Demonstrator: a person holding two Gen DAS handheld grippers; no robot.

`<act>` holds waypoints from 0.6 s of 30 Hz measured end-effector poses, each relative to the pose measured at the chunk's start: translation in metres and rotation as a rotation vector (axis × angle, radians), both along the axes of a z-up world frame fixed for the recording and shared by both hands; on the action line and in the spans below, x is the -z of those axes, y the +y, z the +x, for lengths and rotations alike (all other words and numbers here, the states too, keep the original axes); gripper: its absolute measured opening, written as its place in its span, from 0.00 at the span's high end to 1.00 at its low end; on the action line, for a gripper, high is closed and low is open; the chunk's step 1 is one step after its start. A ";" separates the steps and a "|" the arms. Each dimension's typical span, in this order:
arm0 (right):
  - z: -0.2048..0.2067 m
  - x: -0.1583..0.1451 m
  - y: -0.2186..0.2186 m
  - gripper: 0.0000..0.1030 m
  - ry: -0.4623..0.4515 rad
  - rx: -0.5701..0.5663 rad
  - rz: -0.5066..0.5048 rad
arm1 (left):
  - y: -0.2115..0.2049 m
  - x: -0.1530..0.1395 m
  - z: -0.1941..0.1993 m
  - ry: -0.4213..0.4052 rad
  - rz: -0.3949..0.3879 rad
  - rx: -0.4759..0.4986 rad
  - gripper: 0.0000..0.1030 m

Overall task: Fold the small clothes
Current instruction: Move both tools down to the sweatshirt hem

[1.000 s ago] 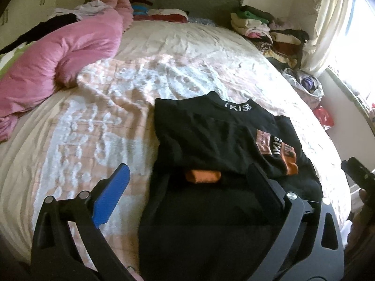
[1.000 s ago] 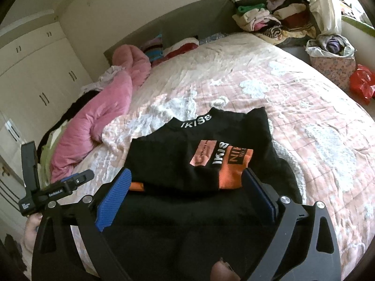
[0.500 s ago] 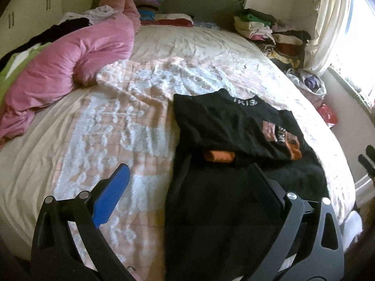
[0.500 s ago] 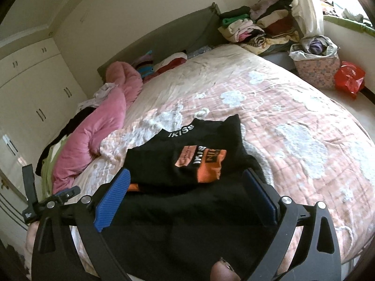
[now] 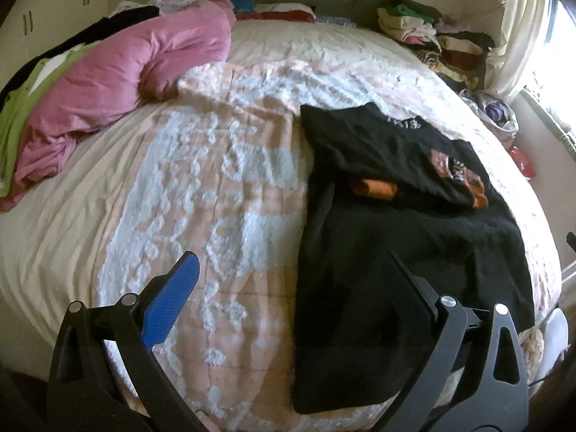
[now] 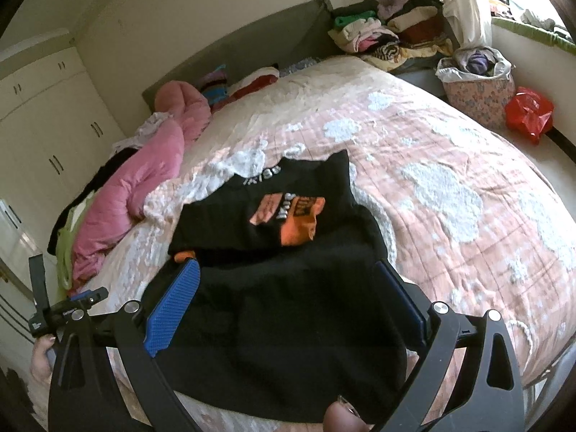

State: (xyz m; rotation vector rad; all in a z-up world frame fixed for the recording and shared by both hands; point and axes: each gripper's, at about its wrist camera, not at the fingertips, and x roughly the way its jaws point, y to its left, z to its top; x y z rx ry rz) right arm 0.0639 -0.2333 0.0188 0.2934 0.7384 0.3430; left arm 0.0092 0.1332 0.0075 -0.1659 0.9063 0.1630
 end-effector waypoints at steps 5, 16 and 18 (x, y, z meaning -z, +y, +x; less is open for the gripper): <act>-0.001 0.015 -0.001 0.07 0.032 0.010 -0.031 | 0.002 0.013 -0.005 0.032 -0.007 -0.005 0.09; -0.011 0.055 -0.006 0.07 0.126 0.018 -0.080 | -0.011 0.054 -0.013 0.119 -0.046 0.044 0.10; -0.014 0.061 -0.007 0.07 0.140 0.019 -0.088 | -0.013 0.059 -0.016 0.127 -0.051 0.057 0.17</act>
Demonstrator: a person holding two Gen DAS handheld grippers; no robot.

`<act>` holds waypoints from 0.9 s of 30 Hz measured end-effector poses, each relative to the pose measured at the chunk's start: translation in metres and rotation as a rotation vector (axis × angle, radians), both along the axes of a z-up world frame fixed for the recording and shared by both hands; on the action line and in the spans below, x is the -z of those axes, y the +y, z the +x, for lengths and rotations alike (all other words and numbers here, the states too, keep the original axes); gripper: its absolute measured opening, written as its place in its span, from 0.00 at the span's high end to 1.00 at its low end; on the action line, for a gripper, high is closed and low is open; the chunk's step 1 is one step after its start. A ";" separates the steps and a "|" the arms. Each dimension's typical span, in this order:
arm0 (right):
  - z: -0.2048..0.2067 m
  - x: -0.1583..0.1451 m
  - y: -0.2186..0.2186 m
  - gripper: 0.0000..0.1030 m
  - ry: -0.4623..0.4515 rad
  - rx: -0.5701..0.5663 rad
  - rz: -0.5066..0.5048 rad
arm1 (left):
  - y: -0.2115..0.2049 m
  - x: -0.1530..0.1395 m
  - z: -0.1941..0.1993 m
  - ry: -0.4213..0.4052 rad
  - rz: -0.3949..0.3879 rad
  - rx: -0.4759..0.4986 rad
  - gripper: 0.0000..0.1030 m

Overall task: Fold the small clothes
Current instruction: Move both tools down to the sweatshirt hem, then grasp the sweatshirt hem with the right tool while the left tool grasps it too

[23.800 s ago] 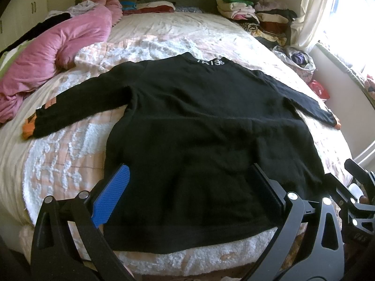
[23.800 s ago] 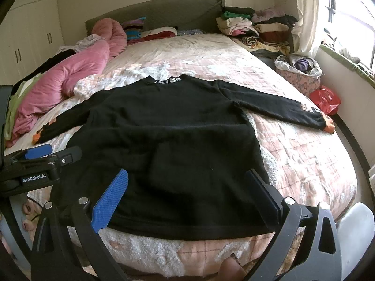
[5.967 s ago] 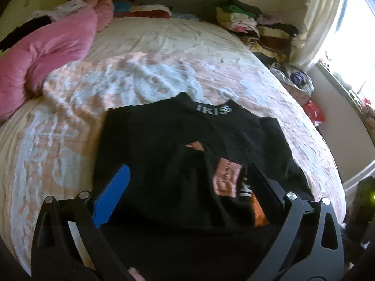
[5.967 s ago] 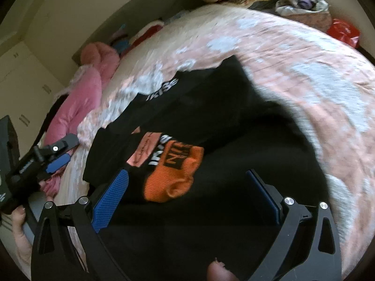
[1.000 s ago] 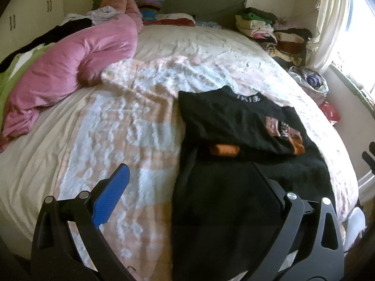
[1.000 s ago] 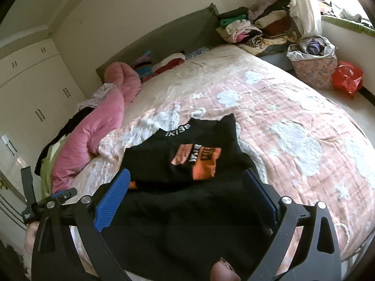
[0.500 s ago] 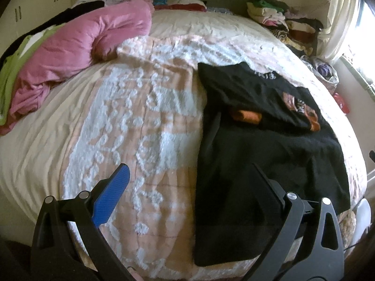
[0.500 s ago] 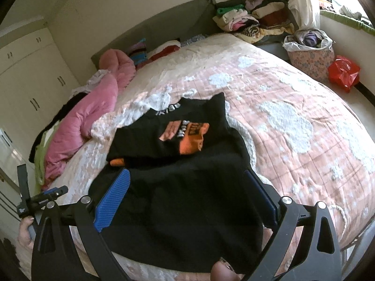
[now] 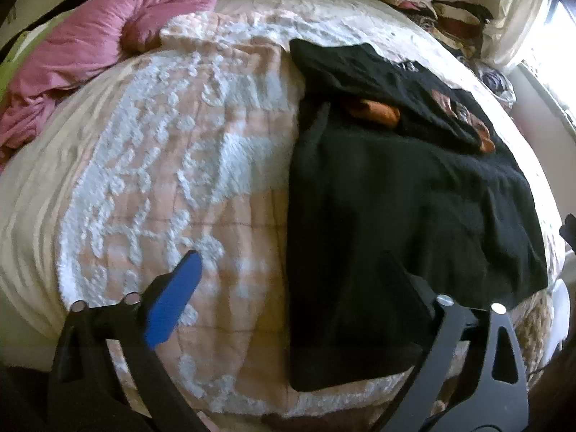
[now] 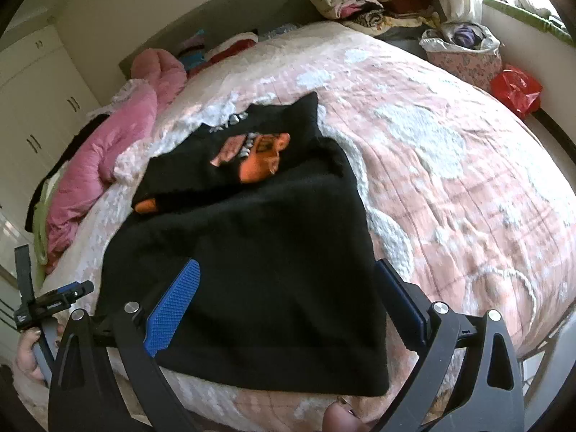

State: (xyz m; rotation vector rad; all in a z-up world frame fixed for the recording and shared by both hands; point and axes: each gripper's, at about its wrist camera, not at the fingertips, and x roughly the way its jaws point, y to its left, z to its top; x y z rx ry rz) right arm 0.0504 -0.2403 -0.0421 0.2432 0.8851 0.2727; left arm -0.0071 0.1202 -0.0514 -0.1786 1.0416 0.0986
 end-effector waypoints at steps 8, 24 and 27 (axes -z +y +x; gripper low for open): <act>-0.004 0.013 -0.008 0.07 0.038 0.005 0.001 | -0.007 0.020 -0.010 0.050 -0.133 0.047 0.56; -0.024 0.036 -0.016 0.07 0.113 -0.049 -0.085 | -0.013 0.034 -0.029 0.092 -0.145 0.068 0.57; -0.028 0.044 -0.018 0.19 0.141 -0.064 -0.096 | -0.013 0.035 -0.030 0.095 -0.129 0.072 0.55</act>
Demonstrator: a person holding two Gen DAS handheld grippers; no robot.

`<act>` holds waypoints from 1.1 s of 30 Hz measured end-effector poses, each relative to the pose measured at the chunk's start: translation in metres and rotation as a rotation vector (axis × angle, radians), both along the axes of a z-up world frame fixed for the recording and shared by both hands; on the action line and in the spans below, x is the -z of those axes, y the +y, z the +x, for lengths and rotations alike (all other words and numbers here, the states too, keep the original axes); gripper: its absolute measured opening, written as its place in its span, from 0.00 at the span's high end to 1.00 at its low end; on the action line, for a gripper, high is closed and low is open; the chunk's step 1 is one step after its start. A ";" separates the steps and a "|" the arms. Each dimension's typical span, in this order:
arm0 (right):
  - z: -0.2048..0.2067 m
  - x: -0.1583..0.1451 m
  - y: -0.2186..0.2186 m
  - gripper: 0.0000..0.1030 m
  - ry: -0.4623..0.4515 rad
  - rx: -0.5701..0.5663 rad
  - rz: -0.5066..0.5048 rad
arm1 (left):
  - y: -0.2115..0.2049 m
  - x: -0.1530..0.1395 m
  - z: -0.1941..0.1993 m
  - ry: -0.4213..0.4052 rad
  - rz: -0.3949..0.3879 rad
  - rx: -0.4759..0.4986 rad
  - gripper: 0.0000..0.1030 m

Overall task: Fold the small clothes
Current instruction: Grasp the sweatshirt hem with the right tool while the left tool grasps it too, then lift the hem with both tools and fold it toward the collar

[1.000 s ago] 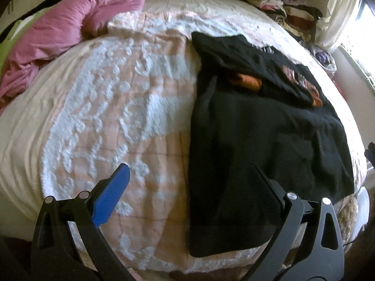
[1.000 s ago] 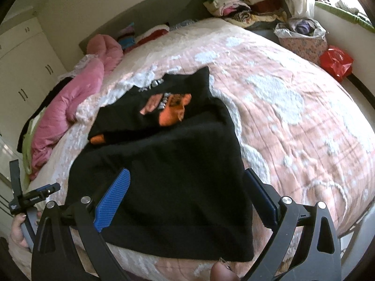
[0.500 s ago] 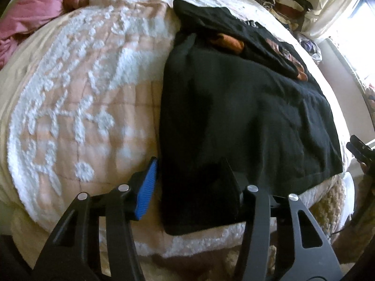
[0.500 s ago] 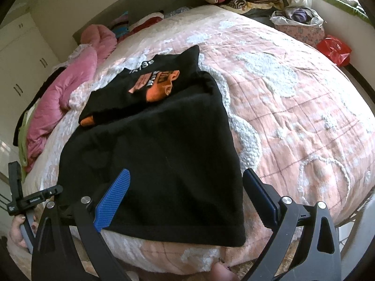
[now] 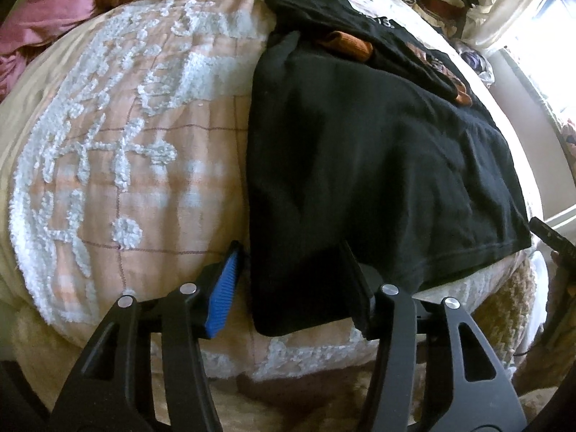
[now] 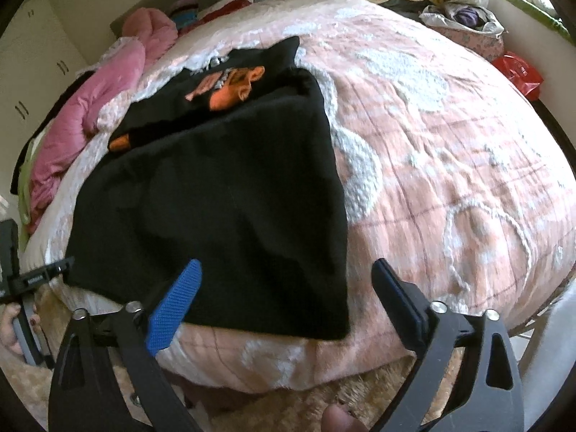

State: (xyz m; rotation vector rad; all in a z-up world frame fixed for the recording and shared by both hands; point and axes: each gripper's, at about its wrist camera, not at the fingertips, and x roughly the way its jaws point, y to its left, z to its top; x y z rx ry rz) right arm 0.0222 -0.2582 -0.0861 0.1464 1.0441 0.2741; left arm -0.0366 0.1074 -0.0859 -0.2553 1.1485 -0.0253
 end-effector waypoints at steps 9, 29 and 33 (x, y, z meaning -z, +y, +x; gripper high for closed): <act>-0.001 0.015 -0.009 0.72 0.047 0.012 -0.030 | 0.000 0.000 0.000 0.007 0.022 0.002 0.49; -0.001 -0.064 -0.018 0.92 -0.203 -0.005 0.096 | -0.009 -0.004 0.004 -0.013 0.042 0.018 0.80; 0.000 -0.067 -0.017 0.92 -0.218 0.005 0.093 | -0.009 -0.021 0.003 -0.072 -0.018 0.024 0.98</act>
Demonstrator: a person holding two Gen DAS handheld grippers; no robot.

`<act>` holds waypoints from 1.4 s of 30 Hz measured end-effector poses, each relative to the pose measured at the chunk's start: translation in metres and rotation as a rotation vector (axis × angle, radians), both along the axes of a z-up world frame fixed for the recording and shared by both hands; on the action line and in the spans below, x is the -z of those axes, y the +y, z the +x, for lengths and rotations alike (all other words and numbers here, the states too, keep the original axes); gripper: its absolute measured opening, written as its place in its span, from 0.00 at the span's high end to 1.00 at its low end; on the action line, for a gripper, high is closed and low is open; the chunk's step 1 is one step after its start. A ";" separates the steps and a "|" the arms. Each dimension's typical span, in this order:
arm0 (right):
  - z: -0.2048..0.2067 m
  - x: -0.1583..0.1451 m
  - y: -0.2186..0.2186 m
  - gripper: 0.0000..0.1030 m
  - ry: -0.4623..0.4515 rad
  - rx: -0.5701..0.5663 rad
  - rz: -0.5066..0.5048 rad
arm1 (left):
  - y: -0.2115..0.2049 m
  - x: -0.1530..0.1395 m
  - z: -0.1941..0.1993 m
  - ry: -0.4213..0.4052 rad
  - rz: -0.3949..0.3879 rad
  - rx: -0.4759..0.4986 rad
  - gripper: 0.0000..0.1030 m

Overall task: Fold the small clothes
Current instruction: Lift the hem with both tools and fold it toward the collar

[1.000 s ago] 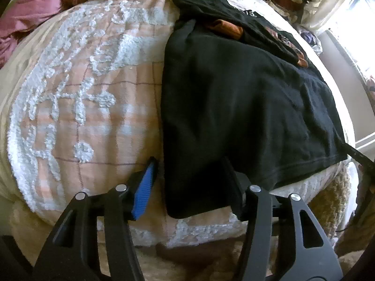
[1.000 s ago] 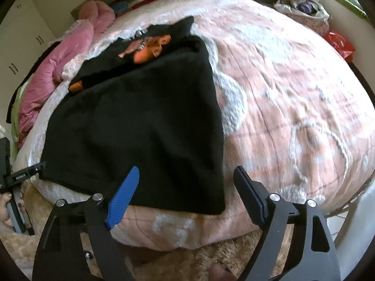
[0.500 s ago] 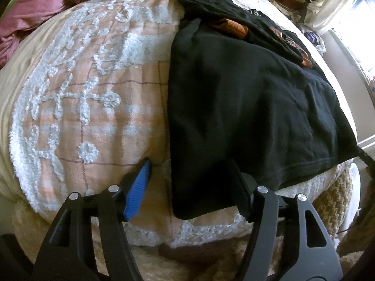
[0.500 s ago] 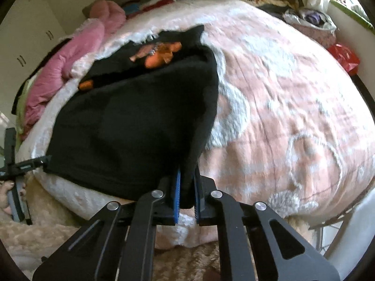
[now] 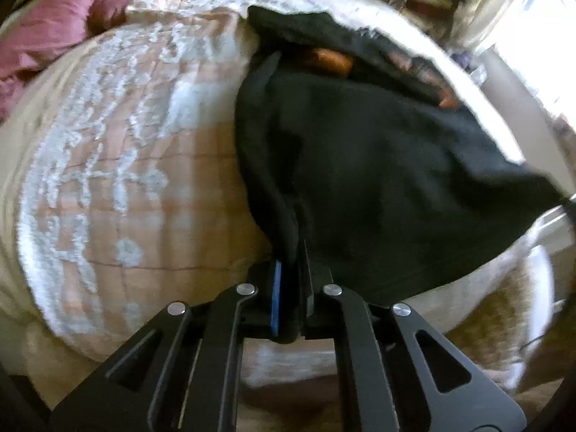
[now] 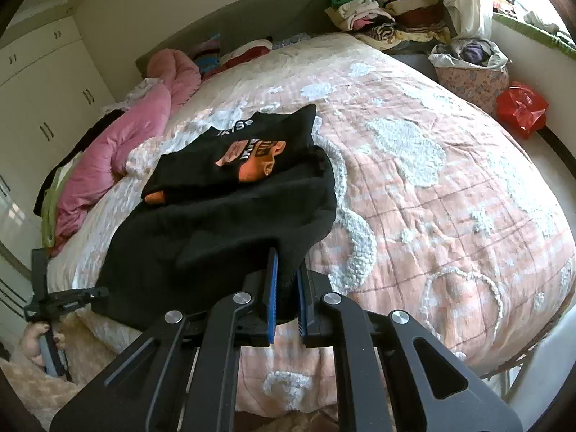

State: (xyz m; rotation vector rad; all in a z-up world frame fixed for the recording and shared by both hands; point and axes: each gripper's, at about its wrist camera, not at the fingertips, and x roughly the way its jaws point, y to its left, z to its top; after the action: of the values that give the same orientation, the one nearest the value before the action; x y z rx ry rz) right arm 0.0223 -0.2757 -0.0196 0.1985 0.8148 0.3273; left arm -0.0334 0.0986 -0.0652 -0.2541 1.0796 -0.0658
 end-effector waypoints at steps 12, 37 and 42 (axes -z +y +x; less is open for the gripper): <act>0.002 -0.013 -0.006 0.92 -0.038 0.048 0.039 | 0.018 -0.043 0.004 -0.130 -0.015 -0.043 0.98; 0.038 -0.058 0.004 0.92 -0.173 0.080 0.025 | 0.031 -0.106 0.048 -0.320 0.008 -0.100 0.98; 0.049 -0.064 0.007 0.92 -0.185 0.077 0.013 | 0.030 -0.114 0.059 -0.337 0.023 -0.101 0.98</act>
State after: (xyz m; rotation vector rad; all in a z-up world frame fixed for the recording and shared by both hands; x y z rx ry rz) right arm 0.0715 -0.2689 0.0447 0.2077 0.6205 0.2743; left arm 0.0259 0.1284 0.0486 -0.2652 0.7308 -0.0051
